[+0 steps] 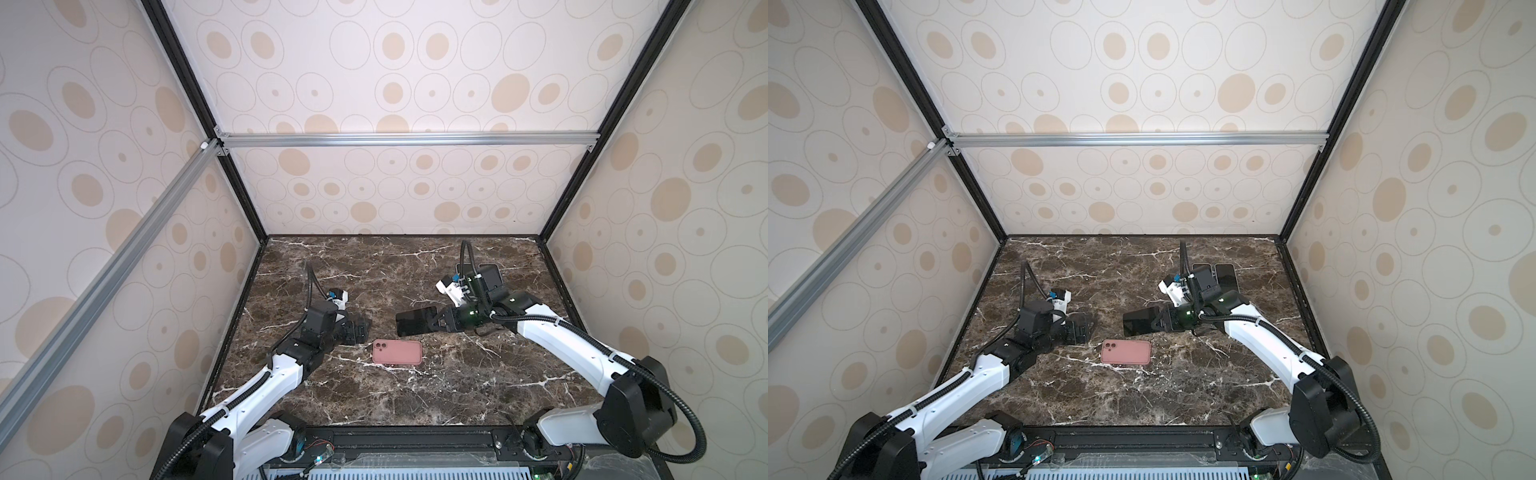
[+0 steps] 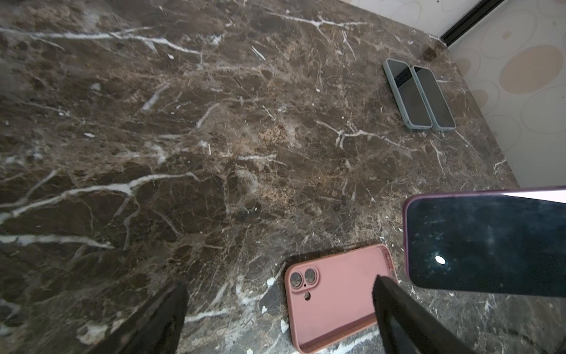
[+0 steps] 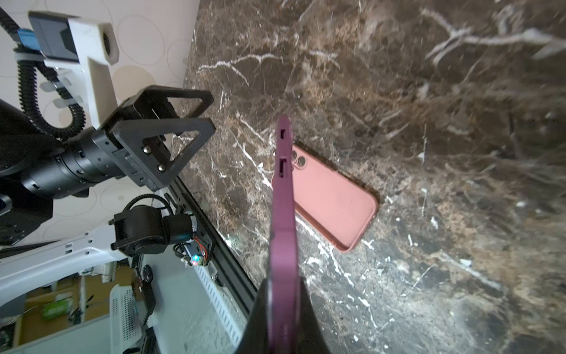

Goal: Put the phone into the phone case

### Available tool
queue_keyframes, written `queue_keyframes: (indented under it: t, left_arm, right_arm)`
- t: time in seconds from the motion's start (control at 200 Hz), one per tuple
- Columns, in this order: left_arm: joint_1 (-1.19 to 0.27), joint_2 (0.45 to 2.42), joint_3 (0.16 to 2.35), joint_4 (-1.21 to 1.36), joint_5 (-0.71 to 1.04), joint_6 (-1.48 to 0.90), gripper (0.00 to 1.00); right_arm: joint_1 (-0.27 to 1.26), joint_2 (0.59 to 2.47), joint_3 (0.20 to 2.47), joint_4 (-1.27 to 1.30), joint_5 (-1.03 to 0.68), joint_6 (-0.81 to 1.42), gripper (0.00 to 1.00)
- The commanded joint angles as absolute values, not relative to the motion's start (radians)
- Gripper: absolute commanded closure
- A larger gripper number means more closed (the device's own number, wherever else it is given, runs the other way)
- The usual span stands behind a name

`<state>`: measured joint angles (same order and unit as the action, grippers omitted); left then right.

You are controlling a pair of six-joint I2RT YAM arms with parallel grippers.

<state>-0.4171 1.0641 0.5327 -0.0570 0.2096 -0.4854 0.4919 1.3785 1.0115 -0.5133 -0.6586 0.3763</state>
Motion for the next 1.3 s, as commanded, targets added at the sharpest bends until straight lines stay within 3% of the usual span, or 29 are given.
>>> queue_keyframes:
  t: [0.0,0.435,1.295]
  left_arm:
    - [-0.426,1.071,0.502,-0.066,0.276,-0.499,0.06]
    - [-0.472,1.157,0.408,0.062,0.434,-0.567,0.17]
    - [-0.473,1.377,0.348,0.344,0.570,-0.650,0.54]
  right_arm:
    - [0.503,1.396,0.975,-0.515,-0.772,0.387,1.00]
    - [0.545,1.520,0.918,-0.336,-0.806,0.498,1.00]
    - [0.552,1.674,0.871,-0.138,-0.861,0.622,1.00]
